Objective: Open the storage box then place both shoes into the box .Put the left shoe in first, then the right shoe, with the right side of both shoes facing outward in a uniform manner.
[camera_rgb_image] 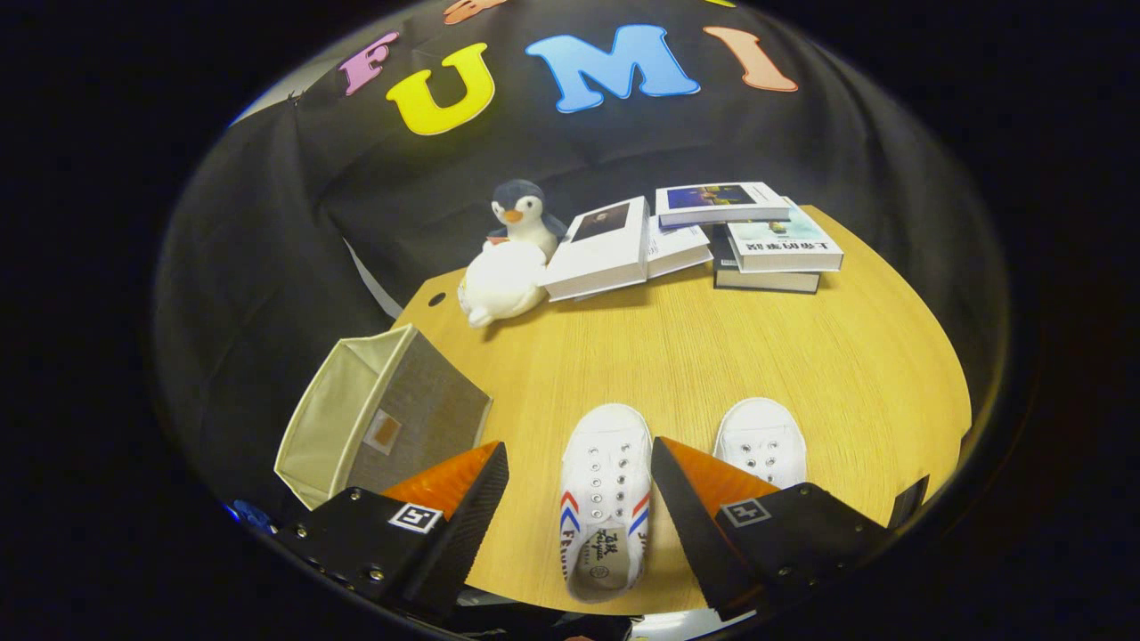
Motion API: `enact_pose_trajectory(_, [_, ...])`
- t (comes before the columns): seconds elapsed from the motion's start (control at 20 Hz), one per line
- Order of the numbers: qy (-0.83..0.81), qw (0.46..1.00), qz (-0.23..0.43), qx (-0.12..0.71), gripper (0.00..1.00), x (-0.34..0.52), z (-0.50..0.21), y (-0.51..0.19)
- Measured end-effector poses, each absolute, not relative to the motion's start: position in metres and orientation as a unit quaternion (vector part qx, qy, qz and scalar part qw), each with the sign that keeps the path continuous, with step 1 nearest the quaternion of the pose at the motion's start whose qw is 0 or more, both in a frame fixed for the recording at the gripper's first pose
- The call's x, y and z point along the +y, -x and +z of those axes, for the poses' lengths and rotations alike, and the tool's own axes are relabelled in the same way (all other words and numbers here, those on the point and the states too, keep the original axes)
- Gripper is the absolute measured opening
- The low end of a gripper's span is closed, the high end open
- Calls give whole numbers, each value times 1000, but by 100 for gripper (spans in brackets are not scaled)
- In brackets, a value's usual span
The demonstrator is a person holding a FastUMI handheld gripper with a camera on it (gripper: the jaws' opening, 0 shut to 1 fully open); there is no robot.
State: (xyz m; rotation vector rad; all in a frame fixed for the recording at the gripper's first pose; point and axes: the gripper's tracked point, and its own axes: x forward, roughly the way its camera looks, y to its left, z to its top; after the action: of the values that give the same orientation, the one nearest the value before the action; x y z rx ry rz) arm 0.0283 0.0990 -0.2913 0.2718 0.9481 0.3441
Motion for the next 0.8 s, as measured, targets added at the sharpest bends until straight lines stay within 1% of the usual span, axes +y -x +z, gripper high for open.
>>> enact_pose_trajectory(0.45, [-108, 830, 165, 522, 98, 87, -350, -10])
enact_pose_trajectory(0.8, [-70, 808, 150, 566, 97, 72, -381, 1])
